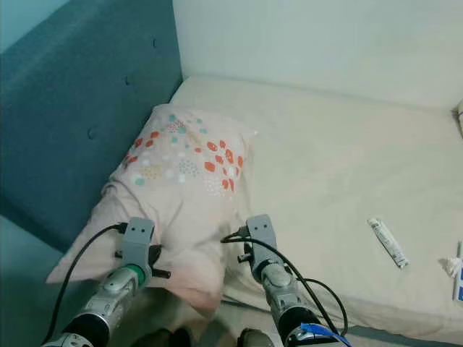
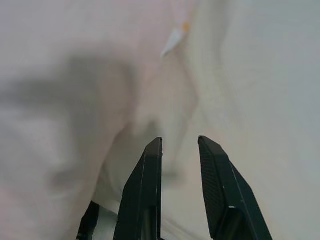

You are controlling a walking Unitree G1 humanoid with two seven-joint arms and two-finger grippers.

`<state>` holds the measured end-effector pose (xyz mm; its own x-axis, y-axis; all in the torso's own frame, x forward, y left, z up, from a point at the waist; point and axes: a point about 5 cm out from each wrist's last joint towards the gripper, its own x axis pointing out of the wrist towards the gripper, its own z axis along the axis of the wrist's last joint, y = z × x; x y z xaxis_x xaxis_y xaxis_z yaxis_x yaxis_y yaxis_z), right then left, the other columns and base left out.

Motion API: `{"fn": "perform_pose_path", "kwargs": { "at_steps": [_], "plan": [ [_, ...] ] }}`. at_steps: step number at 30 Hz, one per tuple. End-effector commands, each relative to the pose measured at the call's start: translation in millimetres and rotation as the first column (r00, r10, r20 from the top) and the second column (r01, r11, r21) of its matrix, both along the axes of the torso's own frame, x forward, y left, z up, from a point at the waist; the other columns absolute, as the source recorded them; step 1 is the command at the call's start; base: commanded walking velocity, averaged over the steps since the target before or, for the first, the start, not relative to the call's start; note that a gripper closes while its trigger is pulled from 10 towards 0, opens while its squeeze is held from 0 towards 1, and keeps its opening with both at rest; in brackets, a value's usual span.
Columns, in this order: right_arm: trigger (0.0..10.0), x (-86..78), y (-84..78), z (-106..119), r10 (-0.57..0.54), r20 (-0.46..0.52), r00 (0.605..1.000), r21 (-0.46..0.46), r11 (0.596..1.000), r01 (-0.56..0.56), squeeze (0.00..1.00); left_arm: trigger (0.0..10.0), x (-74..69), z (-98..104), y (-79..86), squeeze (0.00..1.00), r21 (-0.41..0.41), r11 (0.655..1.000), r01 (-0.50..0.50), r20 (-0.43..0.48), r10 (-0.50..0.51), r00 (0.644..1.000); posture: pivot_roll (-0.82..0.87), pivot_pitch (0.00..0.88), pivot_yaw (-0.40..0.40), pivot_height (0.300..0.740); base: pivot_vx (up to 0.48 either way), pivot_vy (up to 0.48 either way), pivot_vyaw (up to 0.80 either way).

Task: Clean up the room

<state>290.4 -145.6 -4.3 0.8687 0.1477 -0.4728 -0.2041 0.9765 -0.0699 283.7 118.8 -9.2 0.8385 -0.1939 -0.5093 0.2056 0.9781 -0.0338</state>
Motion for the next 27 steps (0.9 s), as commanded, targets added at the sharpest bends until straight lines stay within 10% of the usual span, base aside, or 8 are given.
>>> {"fn": "perform_pose_path", "kwargs": {
  "at_steps": [1,27],
  "plan": [
    [10.0,-6.4,0.5,-6.2,0.002,-0.024,1.0,-0.004,1.0,-0.002,0.0,10.0,-10.3,-10.4,-0.4,0.0,0.015,1.0,0.015,-0.047,-0.014,0.999,0.06,0.074,0.084,0.74,0.0,0.0,0.0],
    [10.0,-7.5,-3.9,-4.9,-0.035,0.024,0.999,-0.027,0.999,0.036,0.0,10.0,-13.7,-10.7,0.7,0.0,-0.006,1.0,0.018,-0.009,-0.018,1.0,0.05,0.045,0.095,0.74,0.0,0.0,0.0]
  ]
}}
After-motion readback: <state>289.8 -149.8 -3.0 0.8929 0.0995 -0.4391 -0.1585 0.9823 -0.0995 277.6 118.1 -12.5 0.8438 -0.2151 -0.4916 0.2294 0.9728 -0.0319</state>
